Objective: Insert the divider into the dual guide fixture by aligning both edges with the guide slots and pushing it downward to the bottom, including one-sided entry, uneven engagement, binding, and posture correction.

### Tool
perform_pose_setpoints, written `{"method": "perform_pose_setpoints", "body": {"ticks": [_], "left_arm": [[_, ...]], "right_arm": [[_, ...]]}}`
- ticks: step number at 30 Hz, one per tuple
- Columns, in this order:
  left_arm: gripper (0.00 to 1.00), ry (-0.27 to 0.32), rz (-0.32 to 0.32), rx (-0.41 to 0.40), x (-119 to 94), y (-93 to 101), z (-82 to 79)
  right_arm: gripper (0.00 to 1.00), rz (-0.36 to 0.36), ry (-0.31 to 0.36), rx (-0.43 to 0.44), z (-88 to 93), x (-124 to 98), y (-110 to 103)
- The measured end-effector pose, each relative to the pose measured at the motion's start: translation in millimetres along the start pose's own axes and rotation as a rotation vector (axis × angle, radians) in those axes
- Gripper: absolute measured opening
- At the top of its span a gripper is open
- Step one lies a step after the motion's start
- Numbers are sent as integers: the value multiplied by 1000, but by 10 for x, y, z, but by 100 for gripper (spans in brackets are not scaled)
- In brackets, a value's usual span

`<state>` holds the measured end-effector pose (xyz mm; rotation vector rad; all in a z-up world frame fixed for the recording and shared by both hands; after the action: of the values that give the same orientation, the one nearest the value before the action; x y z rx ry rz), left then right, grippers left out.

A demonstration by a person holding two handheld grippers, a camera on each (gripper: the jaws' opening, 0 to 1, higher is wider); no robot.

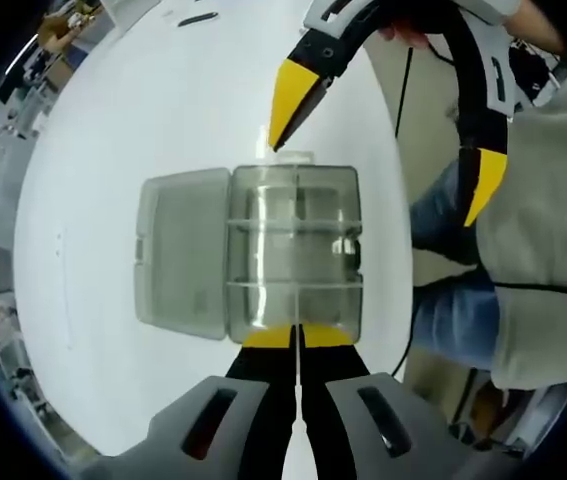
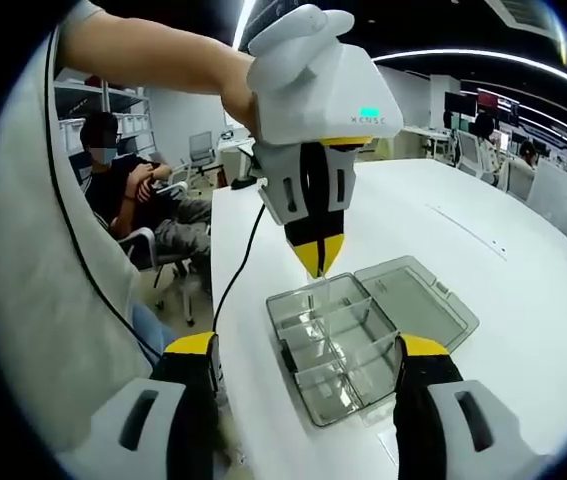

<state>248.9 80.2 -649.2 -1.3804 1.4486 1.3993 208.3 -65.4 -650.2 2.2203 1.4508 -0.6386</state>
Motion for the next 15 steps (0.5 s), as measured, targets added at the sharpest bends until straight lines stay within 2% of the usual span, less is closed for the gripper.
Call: {"method": "perform_pose_setpoints", "body": {"ticks": [15], "left_arm": [[0, -20, 5, -19, 12, -8, -50]], "right_arm": [[68, -2, 3, 2, -12, -13, -6]]}}
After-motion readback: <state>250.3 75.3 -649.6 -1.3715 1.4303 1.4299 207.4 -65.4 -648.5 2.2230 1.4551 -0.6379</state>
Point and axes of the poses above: the point that each gripper's makers call its tool centre point, and the gripper's own axes: x roughly forward along the fingers, y roughly to its right, z roughly out of its underside, the point moved 8 cm from there along -x, roughly backward along the fingers, and after that the axes turned 14 degrees about z, right-handed, at the moved point
